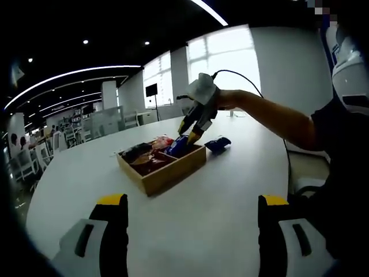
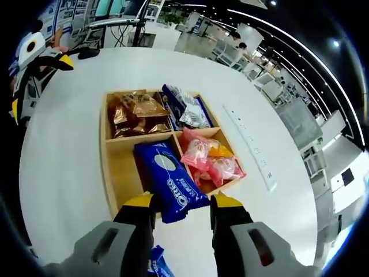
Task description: Pick up the scattered marshmallows, QQ candies, Oreo cookies, and mixed nuts on the table and sort them into separate containers
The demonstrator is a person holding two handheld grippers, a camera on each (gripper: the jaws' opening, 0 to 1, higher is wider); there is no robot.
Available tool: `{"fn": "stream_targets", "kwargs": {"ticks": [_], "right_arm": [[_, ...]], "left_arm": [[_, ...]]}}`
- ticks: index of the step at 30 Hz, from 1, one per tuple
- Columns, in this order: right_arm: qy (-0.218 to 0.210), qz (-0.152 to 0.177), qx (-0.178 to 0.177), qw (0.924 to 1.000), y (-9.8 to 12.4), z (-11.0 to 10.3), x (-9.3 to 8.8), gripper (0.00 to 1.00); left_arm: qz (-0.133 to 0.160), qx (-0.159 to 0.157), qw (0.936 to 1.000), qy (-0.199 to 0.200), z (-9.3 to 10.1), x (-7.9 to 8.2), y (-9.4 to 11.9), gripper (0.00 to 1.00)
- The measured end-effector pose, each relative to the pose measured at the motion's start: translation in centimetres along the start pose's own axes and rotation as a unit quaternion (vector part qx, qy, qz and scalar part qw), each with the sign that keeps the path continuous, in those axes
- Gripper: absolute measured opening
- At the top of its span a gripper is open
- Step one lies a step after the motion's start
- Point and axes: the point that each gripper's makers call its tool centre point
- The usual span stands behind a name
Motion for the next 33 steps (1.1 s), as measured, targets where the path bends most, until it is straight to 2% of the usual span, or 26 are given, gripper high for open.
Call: {"fn": "stream_targets", "kwargs": {"ticks": [3, 6, 8, 10, 14, 19, 25, 28, 33], "right_arm": [[-0.002, -0.005, -0.001, 1.0000, -0.3, 0.0, -0.2, 0.49], [-0.020, 0.006, -0.018, 0.9996, -0.5, 1.0, -0.1, 0.67], [-0.029, 0.015, -0.018, 0.9993, -0.3, 1.2, 0.0, 0.69], [-0.042, 0.035, -0.005, 0.9985, 0.1, 0.8, 0.4, 0.70], [-0.092, 0.094, 0.004, 0.9913, 1.2, 0.7, 1.4, 0.90], [-0.162, 0.139, 0.015, 0.9769, 2.2, 0.7, 0.6, 0.90], [-0.181, 0.131, 0.009, 0.9747, 2.1, 0.5, -1.5, 0.90], [-0.211, 0.127, -0.003, 0.9692, 2.1, 0.7, -2.8, 0.90], [-0.230, 0.139, -0.002, 0.9633, 2.1, 0.2, -4.3, 0.90]], "left_arm": [[0.000, 0.000, 1.0000, 0.000, 0.0, 0.0, 0.0, 0.97], [-0.001, 0.001, 1.0000, 0.001, -0.1, -0.1, 0.1, 0.97], [0.000, 0.002, 1.0000, 0.002, -0.1, -0.1, 0.1, 0.97], [0.000, 0.002, 1.0000, 0.002, -0.1, -0.1, 0.2, 0.97], [-0.001, 0.004, 1.0000, 0.000, -0.2, -0.1, 0.2, 0.97], [-0.001, 0.005, 1.0000, -0.001, -0.2, 0.0, 0.2, 0.97], [0.001, 0.004, 1.0000, -0.001, -0.2, 0.1, 0.1, 0.97], [0.003, 0.006, 1.0000, 0.000, -0.4, 0.2, 0.1, 0.97], [0.005, 0.008, 1.0000, 0.001, -0.6, 0.1, 0.3, 0.97]]}}
Point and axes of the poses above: the point that each gripper's makers call its tool centre point, and the gripper's own axes: y roughly backward along the fingers, z roughly to its right, x roughly out of its top, and after that the axes turned 9 degrees about -z, right-handed
